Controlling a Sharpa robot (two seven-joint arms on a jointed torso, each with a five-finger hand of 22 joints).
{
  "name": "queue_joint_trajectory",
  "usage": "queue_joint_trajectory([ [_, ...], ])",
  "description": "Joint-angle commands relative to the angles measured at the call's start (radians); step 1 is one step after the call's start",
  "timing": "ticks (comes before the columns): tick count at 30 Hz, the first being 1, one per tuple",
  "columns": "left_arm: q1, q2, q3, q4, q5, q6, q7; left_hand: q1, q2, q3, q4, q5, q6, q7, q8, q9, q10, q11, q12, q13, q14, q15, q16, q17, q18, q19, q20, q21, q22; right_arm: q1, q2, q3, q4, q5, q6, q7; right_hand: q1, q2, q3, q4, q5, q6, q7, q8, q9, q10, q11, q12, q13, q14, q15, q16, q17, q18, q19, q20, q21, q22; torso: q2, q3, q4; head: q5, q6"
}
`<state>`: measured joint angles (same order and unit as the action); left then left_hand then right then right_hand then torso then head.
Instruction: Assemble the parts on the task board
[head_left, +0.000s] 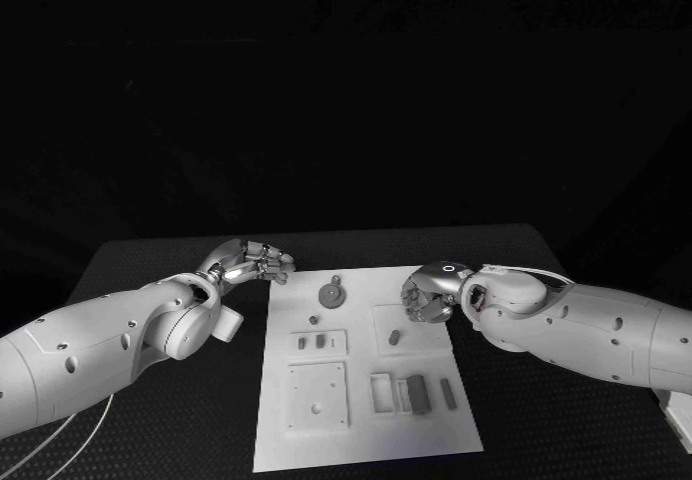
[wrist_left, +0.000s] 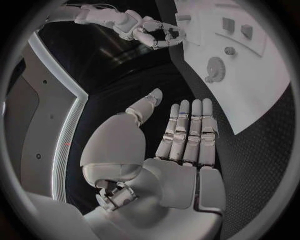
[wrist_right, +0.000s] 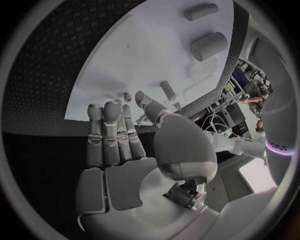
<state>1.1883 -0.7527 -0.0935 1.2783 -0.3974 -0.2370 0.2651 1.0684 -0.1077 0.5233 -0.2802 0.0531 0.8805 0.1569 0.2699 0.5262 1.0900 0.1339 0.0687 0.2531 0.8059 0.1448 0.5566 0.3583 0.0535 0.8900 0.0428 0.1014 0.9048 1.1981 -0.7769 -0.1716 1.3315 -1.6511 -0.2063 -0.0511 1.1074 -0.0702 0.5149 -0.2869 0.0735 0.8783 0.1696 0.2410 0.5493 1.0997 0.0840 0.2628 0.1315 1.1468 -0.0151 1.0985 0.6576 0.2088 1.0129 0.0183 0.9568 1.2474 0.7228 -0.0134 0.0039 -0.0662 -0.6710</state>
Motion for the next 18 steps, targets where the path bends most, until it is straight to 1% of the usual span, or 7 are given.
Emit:
queue_joint_trajectory([
  [1, 0.001, 0.003, 0.001, 0.002, 0.008, 0.014, 0.017, 0.0, 0.008, -0.006, 0.003, -0.002, -0.002, 0.005, 0.004, -0.001, 0.008, 0.003, 0.006, -0.002, 0.007, 0.0, -0.007, 0.002, 0.011, 0.01, 0.0, -0.007, -0.001, -0.005, 0.009, -0.001, -0.006, -0.032, -0.02, -0.014, 0.006, -0.002, 0.0, -0.004, -0.006, 0.0, 0.005, -0.002, -0.002, 0.024, 0.011, -0.005, -0.002, 0.01, -0.002, -0.004, 0.002, 0.053, 0.008, -0.002, -0.001, 0.001, 0.0, -0.0004, 0.0, 0.003, -0.003],
  [5, 0.001, 0.004, 0.001, 0.002, 0.008, 0.014, 0.017, 0.0, 0.008, -0.006, 0.003, -0.002, -0.002, 0.005, 0.004, -0.001, 0.008, 0.003, 0.006, -0.002, 0.007, 0.0, -0.008, 0.002, 0.012, 0.01, 0.001, -0.007, -0.002, -0.01, 0.017, -0.005, -0.011, -0.038, -0.012, -0.016, 0.008, 0.0, -0.001, -0.004, -0.006, 0.004, 0.004, 0.0, -0.003, 0.032, 0.01, -0.007, -0.002, 0.011, -0.004, -0.005, 0.003, 0.053, 0.01, -0.003, -0.001, 0.001, -0.001, -0.0007, -0.001, 0.006, -0.006],
  [9, 0.001, 0.005, 0.001, 0.001, 0.008, 0.013, 0.017, 0.001, 0.009, -0.007, 0.003, -0.002, -0.002, 0.006, 0.004, -0.002, 0.008, 0.004, 0.006, -0.004, 0.008, 0.0, -0.01, 0.002, 0.012, 0.011, 0.001, -0.007, -0.002, -0.015, 0.022, -0.006, -0.021, -0.051, -0.005, -0.023, 0.012, 0.005, -0.001, -0.005, -0.005, 0.006, 0.003, 0.001, -0.004, 0.038, 0.008, -0.009, -0.002, 0.012, -0.005, -0.005, 0.004, 0.053, 0.011, -0.004, -0.002, 0.002, 0.0, -0.0008, -0.0013, 0.006, -0.008],
  [12, 0.001, 0.004, 0.001, 0.001, 0.008, 0.014, 0.016, 0.001, 0.009, -0.007, 0.003, -0.002, -0.005, 0.008, 0.003, -0.003, 0.008, 0.005, 0.004, -0.006, 0.009, 0.001, -0.012, 0.003, 0.013, 0.012, 0.002, -0.008, -0.004, -0.018, 0.024, -0.006, -0.028, -0.061, -0.003, -0.025, 0.017, 0.01, -0.003, -0.005, -0.006, 0.018, -0.002, 0.007, -0.005, 0.055, 0.004, -0.009, 0.0, 0.013, -0.009, -0.007, 0.006, 0.053, 0.011, -0.005, -0.003, 0.003, -0.001, -0.0005, -0.0011, 0.004, -0.008],
  [13, 0.001, 0.003, 0.001, 0.0, 0.008, 0.014, 0.016, 0.002, 0.009, -0.007, 0.003, -0.002, -0.006, 0.008, 0.002, -0.003, 0.008, 0.006, 0.004, -0.007, 0.009, 0.001, -0.013, 0.003, 0.014, 0.013, 0.002, -0.008, -0.004, -0.019, 0.026, -0.007, -0.03, -0.064, -0.003, -0.025, 0.019, 0.014, -0.004, -0.005, -0.006, 0.027, -0.005, 0.011, -0.005, 0.067, 0.0, -0.008, 0.002, 0.014, -0.012, -0.007, 0.007, 0.053, 0.013, -0.005, -0.003, 0.003, -0.001, -0.0004, -0.0012, 0.004, -0.008],
  [16, 0.001, 0.003, 0.001, 0.0, 0.008, 0.015, 0.015, 0.002, 0.009, -0.008, 0.004, -0.002, -0.007, 0.009, 0.002, -0.004, 0.008, 0.006, 0.004, -0.008, 0.01, 0.001, -0.014, 0.004, 0.014, 0.013, 0.002, -0.009, -0.005, -0.021, 0.031, -0.007, -0.033, -0.071, -0.001, -0.027, 0.026, 0.021, -0.003, -0.006, -0.005, 0.034, -0.008, 0.015, -0.006, 0.078, -0.004, -0.008, 0.004, 0.017, -0.016, -0.007, 0.009, 0.053, 0.014, -0.007, -0.003, 0.005, -0.001, 0.0002, -0.0023, 0.005, -0.009],
  [18, 0.001, 0.003, 0.001, 0.001, 0.008, 0.016, 0.014, 0.002, 0.009, -0.008, 0.004, -0.002, -0.007, 0.009, 0.002, -0.004, 0.008, 0.006, 0.004, -0.008, 0.01, 0.002, -0.015, 0.004, 0.014, 0.013, 0.003, -0.009, -0.005, -0.023, 0.035, -0.007, -0.036, -0.075, 0.0, -0.028, 0.031, 0.026, -0.004, -0.006, -0.005, 0.04, -0.011, 0.017, -0.007, 0.086, -0.007, -0.009, 0.006, 0.019, -0.019, -0.007, 0.01, 0.053, 0.017, -0.008, -0.003, 0.006, 0.0, 0.0005, -0.0021, 0.005, -0.012],
])
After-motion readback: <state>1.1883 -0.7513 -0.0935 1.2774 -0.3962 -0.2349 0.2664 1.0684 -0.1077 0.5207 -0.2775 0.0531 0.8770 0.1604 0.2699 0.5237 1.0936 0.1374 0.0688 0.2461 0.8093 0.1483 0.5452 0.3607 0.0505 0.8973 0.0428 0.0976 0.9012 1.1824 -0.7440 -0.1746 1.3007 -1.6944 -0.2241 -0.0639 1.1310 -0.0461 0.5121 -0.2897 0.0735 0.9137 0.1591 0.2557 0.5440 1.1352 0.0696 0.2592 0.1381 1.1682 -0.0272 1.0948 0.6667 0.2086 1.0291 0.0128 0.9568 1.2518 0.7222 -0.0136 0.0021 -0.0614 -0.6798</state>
